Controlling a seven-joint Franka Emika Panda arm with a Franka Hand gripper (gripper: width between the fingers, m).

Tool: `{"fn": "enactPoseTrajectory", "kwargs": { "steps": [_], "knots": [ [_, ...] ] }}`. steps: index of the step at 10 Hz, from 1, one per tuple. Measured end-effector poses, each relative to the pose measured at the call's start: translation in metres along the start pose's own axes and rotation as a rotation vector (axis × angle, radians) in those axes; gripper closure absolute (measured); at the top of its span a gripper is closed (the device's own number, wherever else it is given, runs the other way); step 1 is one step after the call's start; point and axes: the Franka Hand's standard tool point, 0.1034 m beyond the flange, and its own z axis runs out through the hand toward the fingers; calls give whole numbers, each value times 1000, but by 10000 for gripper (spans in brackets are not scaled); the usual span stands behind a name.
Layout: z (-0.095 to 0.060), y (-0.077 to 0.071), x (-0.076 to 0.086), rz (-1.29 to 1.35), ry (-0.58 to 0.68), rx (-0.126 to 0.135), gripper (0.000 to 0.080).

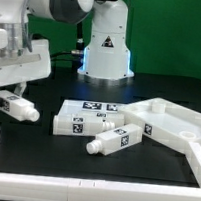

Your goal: Assemble desk

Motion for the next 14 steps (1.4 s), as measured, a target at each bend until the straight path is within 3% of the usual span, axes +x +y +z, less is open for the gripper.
{"fn": "enactPoseTrajectory", "kwargs": {
  "steps": [2,3,4,5,10,11,12,13,14],
  "knots": [
    [2,0,0,-2,0,2,512],
    [4,-1,-5,52,10,-10,512],
    [13,-13,-25,158,16,-7,512],
    [21,-25,-40,251,13,19,512],
    [28,-32,-46,342,9,33,512],
    [31,-36,-57,389,8,4,512],
    [36,-45,-74,538,14,13,512],
    [38,-49,-77,590,13,43,512],
    [39,-51,-74,591,12,47,512]
  ]
}}
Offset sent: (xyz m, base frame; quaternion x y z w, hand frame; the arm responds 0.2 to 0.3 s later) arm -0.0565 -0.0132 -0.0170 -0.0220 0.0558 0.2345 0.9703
